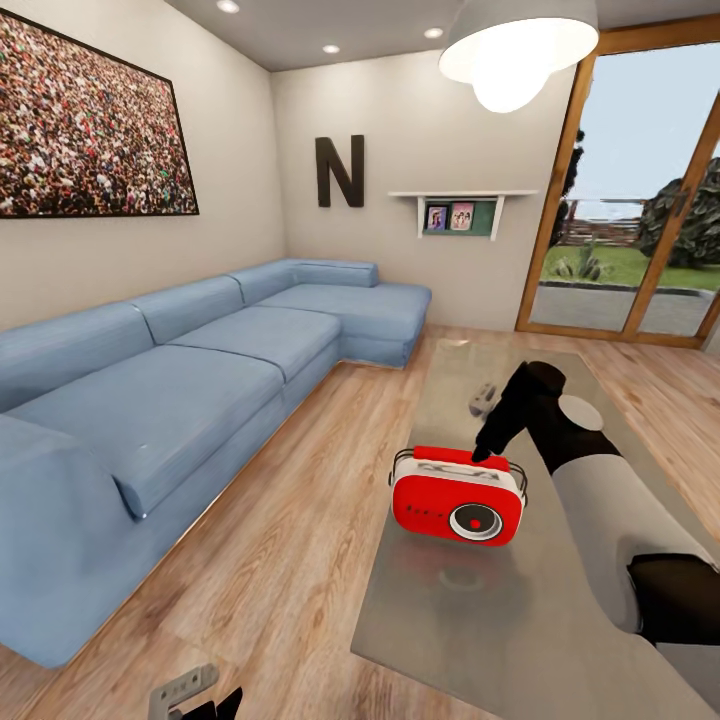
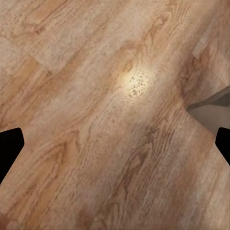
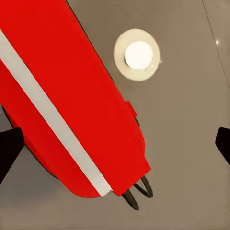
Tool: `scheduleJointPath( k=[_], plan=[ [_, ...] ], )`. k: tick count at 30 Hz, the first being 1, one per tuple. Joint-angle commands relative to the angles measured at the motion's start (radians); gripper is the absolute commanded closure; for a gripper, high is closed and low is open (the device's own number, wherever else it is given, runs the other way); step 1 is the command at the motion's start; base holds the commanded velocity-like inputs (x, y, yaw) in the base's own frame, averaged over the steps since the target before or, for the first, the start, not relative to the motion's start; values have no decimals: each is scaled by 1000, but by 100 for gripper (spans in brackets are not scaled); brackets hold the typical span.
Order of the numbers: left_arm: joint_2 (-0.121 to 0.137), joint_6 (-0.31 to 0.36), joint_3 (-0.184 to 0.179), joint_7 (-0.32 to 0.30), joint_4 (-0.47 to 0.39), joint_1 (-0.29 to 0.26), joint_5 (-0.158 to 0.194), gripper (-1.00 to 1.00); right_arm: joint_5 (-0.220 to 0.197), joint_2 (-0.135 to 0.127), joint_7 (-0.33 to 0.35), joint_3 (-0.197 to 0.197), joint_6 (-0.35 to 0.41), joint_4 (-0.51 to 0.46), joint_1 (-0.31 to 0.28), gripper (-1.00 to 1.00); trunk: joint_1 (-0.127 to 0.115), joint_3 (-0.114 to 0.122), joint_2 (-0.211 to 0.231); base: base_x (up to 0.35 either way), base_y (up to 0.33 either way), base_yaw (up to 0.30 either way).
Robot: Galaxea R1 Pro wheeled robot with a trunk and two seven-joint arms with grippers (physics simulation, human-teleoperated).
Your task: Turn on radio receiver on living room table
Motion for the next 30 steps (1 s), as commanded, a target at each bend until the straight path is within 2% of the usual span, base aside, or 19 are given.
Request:
scheduleJointPath(
  k=[1, 4, 8, 14, 18, 27, 30],
  plan=[
    [0, 0, 0, 0, 0, 0, 0, -100, 1, 3, 0, 0, 0, 1, 0, -100, 0, 0, 0, 0, 0, 0],
    [0, 0, 0, 0, 0, 0, 0, -100, 1, 11, 0, 0, 0, 5, 0, -100, 0, 0, 0, 0, 0, 0],
    [-1, 0, 0, 0, 0, 0, 0, -100, 1, 20, 0, 0, 0, 9, -1, -100, 15, -13, -28, 0, 0, 0],
    [1, 0, -24, 0, 0, 0, -1, -100, -1, 32, 0, 1, 0, 10, -1, -100, 38, -31, -70, 0, 0, 0],
    [3, 0, -27, 0, 0, 0, -1, -100, 0, 32, 0, 0, 0, 10, -7, -100, 54, -44, -98, 0, 0, 0],
    [3, 0, -28, 1, 0, 0, -1, -100, 0, 24, 0, -1, -1, 18, -13, -100, 54, -44, -98, 0, 0, 0],
    [4, 0, -28, 0, 0, 0, -1, -100, 1, 23, 0, -1, -1, 19, -13, -100, 65, -53, -119, 0, 0, 0]
  ],
)
